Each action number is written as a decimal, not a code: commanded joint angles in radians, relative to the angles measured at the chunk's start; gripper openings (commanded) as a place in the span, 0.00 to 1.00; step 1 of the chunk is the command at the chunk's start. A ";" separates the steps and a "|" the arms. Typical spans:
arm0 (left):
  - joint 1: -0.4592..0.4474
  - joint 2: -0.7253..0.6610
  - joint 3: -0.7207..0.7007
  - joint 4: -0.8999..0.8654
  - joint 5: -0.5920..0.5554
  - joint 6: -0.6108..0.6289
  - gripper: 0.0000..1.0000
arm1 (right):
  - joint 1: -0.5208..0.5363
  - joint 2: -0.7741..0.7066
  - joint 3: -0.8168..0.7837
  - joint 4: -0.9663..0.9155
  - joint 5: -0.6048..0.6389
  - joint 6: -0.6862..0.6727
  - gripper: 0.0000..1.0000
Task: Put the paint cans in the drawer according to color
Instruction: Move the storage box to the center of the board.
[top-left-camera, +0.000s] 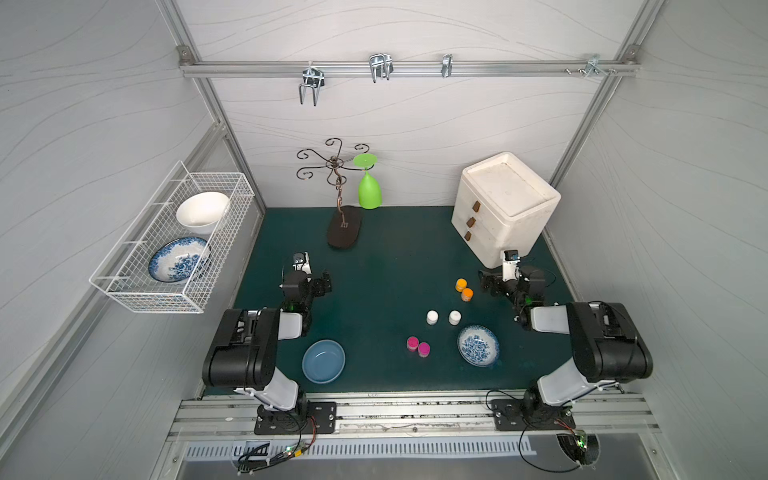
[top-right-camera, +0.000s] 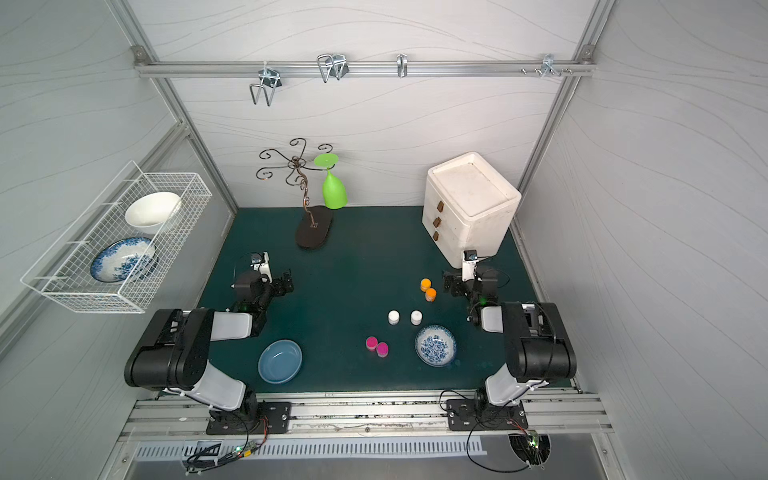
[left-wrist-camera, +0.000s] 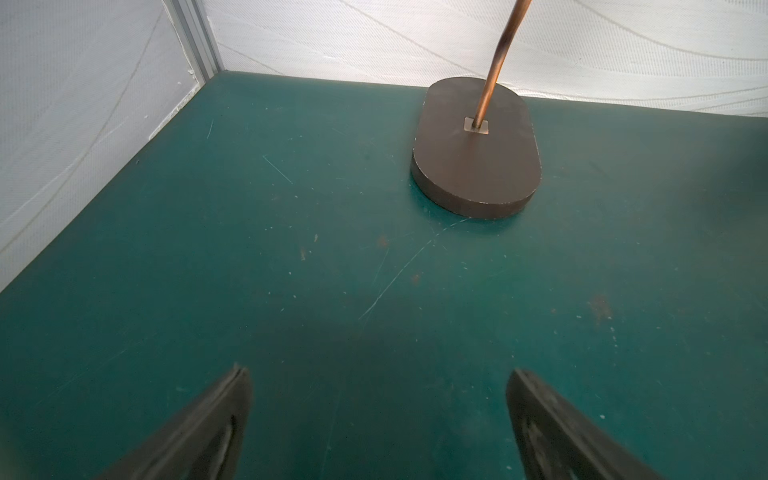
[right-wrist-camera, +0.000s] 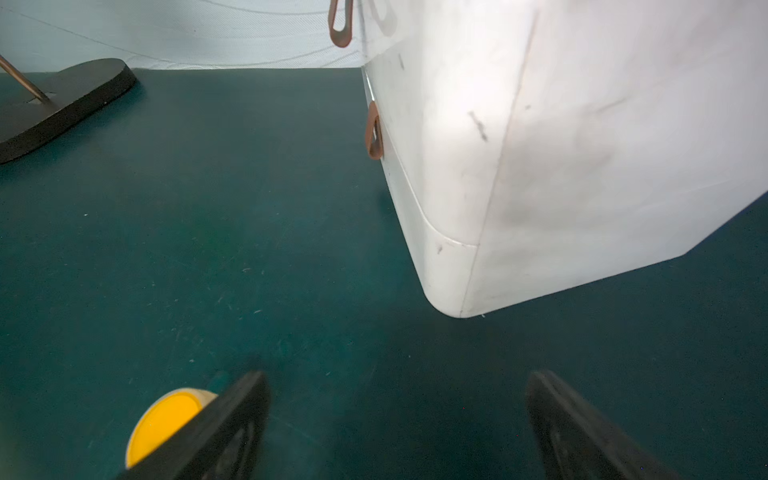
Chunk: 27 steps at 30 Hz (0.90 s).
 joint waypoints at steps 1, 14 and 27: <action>-0.005 -0.007 0.009 0.024 -0.010 0.008 1.00 | 0.005 -0.001 -0.001 0.009 -0.011 0.005 0.99; -0.005 -0.007 0.007 0.026 -0.010 0.008 1.00 | 0.023 -0.003 -0.002 0.008 0.032 -0.001 0.99; -0.006 -0.008 0.006 0.029 -0.013 0.009 1.00 | 0.005 0.001 0.004 0.000 0.016 0.016 0.99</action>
